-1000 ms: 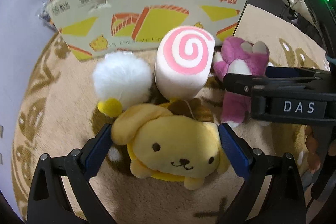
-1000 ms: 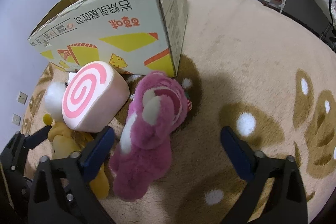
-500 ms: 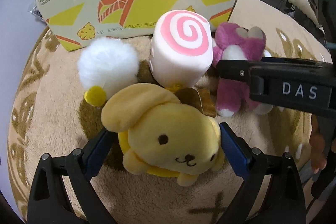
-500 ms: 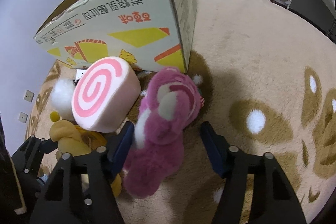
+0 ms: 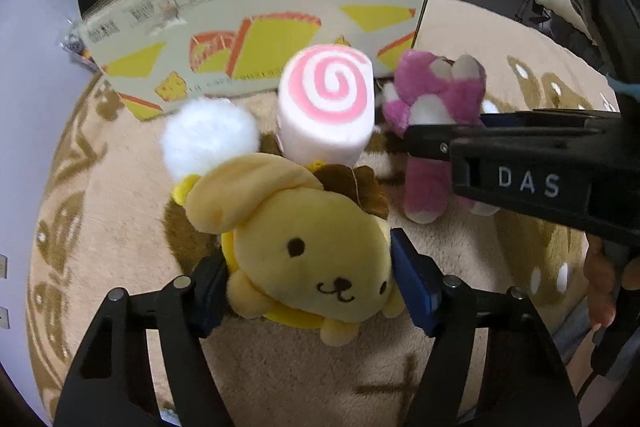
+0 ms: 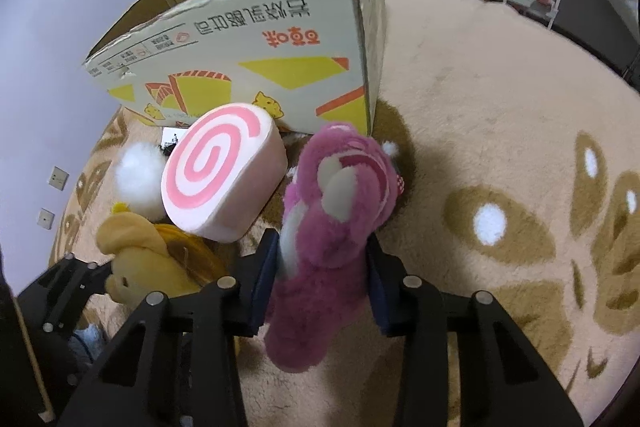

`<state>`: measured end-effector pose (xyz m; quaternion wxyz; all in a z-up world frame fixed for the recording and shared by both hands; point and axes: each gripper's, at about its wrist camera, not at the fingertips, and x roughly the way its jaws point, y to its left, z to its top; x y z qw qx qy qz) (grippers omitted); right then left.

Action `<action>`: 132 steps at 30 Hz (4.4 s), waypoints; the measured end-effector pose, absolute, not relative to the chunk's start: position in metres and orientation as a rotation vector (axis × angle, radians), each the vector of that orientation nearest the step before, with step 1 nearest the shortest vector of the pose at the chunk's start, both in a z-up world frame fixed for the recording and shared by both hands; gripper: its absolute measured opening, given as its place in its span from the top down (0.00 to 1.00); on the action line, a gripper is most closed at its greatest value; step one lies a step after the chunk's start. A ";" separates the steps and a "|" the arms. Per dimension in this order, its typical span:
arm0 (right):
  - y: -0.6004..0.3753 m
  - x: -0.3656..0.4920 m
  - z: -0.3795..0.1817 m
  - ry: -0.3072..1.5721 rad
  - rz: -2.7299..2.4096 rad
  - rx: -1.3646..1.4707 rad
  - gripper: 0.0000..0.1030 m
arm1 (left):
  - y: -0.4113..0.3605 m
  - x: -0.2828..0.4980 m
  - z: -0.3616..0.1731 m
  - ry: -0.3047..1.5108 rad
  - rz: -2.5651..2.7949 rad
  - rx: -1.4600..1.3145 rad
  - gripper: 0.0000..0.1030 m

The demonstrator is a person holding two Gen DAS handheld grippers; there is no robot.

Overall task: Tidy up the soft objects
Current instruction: 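Close left tool on yellow dog plush while right tool grasps pink bear, then lift yellow dog with left tool while right tool carries pink bear over box, then open both tools over the box releasing dog and bear, then move both open tools back toward the white chick and pink-swirl cushion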

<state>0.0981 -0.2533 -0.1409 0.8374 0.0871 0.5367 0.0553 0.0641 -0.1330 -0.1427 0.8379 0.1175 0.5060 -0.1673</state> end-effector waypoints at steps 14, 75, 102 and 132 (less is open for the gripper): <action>-0.261 0.059 -0.085 0.927 0.082 0.155 0.58 | -0.098 0.042 -0.075 0.755 -0.237 0.190 0.32; -0.262 0.162 -0.027 0.587 0.133 0.103 0.57 | -0.074 0.180 -0.017 0.492 -0.153 0.194 0.29; -0.257 0.155 -0.045 0.643 0.173 0.167 0.28 | -0.062 0.189 -0.040 0.609 -0.125 0.171 0.04; -0.239 0.071 0.008 0.536 0.124 0.154 0.00 | -0.029 0.088 0.022 0.520 -0.089 0.195 0.02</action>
